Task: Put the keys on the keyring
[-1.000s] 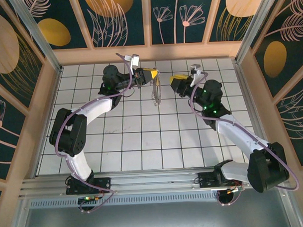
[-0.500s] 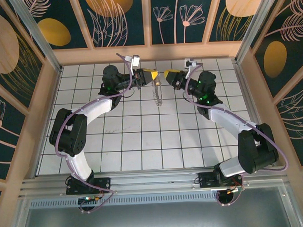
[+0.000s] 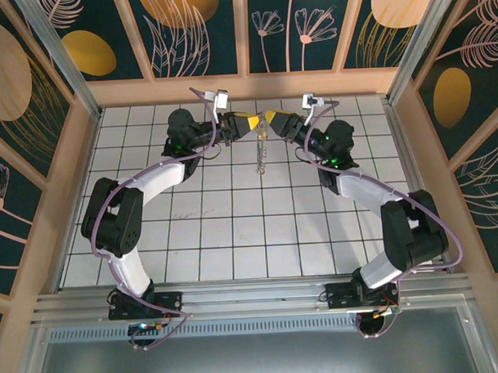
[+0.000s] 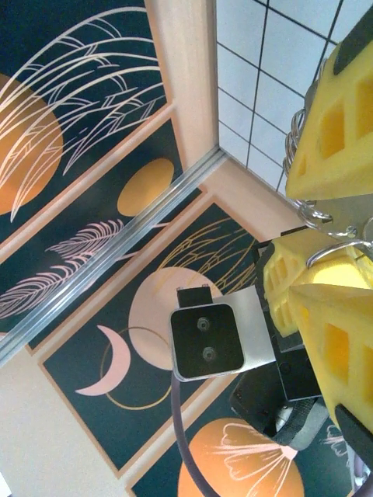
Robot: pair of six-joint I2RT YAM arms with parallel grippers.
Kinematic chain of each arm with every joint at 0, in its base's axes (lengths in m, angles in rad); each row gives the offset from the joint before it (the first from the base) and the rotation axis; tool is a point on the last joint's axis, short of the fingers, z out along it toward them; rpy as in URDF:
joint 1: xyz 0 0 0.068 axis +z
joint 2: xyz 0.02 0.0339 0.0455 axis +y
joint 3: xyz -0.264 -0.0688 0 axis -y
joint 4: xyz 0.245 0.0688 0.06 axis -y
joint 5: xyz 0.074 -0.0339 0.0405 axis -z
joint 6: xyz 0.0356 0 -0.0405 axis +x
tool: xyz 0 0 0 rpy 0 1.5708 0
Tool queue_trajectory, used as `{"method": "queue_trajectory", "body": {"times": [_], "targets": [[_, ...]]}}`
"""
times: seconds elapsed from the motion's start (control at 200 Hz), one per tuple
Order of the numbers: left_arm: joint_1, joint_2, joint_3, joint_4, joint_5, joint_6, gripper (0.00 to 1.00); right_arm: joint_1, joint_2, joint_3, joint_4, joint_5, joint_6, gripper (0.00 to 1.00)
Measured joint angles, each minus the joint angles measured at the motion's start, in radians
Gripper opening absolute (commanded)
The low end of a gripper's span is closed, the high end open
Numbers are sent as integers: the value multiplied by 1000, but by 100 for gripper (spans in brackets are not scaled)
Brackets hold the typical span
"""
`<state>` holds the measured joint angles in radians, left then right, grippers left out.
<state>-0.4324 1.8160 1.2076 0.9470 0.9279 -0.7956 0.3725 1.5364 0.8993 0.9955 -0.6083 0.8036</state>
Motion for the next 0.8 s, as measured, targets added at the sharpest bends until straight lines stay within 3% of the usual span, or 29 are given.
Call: {"method": "queue_trajectory", "body": {"times": [0.636,0.801], "targets": [[0,8,-5,22,6,-19,0,18,49,-25,131,-23,94,33],[0,9,-5,22,6,-19,0,27,69,-25,130,-23,94,27]]}}
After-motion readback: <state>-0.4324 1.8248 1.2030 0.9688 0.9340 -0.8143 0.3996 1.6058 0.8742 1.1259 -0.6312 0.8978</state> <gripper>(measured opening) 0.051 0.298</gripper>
